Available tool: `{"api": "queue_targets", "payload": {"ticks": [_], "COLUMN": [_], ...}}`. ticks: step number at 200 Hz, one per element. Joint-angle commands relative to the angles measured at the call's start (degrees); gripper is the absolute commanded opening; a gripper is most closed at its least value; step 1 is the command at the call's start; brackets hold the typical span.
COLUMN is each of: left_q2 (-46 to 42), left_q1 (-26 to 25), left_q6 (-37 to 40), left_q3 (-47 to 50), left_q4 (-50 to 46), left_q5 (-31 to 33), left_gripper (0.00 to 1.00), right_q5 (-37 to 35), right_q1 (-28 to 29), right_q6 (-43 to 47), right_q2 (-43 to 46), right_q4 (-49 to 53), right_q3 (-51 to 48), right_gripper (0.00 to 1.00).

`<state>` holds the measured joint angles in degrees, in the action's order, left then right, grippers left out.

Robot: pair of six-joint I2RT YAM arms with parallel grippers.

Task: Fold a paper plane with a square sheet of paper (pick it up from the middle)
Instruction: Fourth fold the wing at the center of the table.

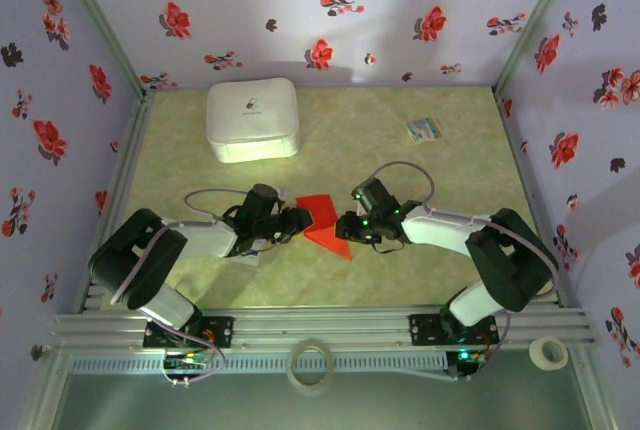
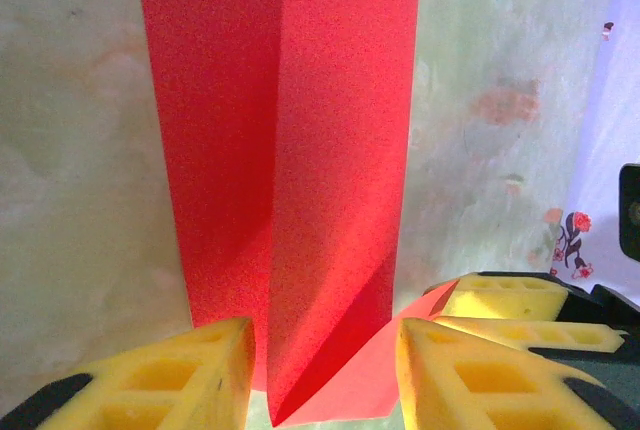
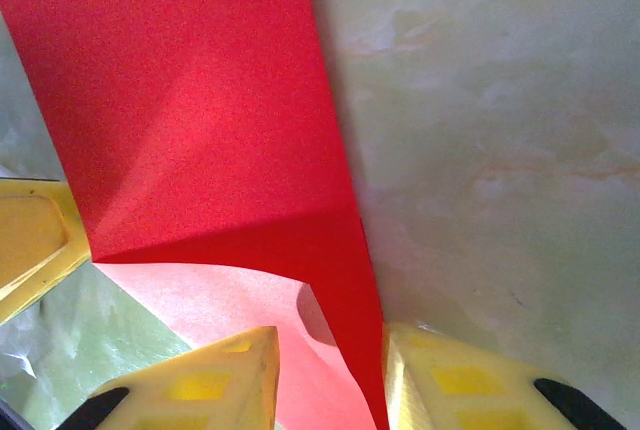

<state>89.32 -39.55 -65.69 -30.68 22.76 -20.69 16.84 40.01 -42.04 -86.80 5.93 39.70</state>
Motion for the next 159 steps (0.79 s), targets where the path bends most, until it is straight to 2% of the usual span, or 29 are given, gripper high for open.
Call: {"api": "queue_targets", "payload": {"ticks": [1, 63, 84, 112, 129, 159], "left_q2": [0.7, 1.6, 2.0, 1.7, 2.0, 2.7], "left_q1": [0.6, 0.9, 1.1, 1.0, 1.0, 1.0], "left_q6": [-0.5, -0.7, -1.1, -1.5, -1.6, -2.2], "left_q3": [-0.2, -0.9, -0.8, -0.7, -0.9, -1.3], "left_q4": [1.7, 3.7, 5.2, 7.2, 8.5, 10.5], "left_q5": [-1.2, -2.4, -3.1, -3.7, -4.6, -5.6], "left_gripper": [0.41, 0.37, 0.33, 0.33, 0.33, 0.33], "right_q5": [-1.2, -3.3, -5.5, -9.5, -12.5, -20.2], "right_q1": [-0.2, -0.3, -0.2, 0.7, 3.0, 11.6], "right_q6": [-0.5, -0.1, 0.6, 3.3, 7.6, 16.6], "right_q2": [1.1, 5.1, 8.3, 13.6, 16.7, 21.6], "right_q4": [0.9, 2.0, 2.7, 1.0, -2.2, -13.2], "right_q3": [-0.5, -2.1, -3.6, -7.0, -9.7, -16.0], "right_gripper": [0.33, 0.35, 0.36, 0.37, 0.39, 0.42]}}
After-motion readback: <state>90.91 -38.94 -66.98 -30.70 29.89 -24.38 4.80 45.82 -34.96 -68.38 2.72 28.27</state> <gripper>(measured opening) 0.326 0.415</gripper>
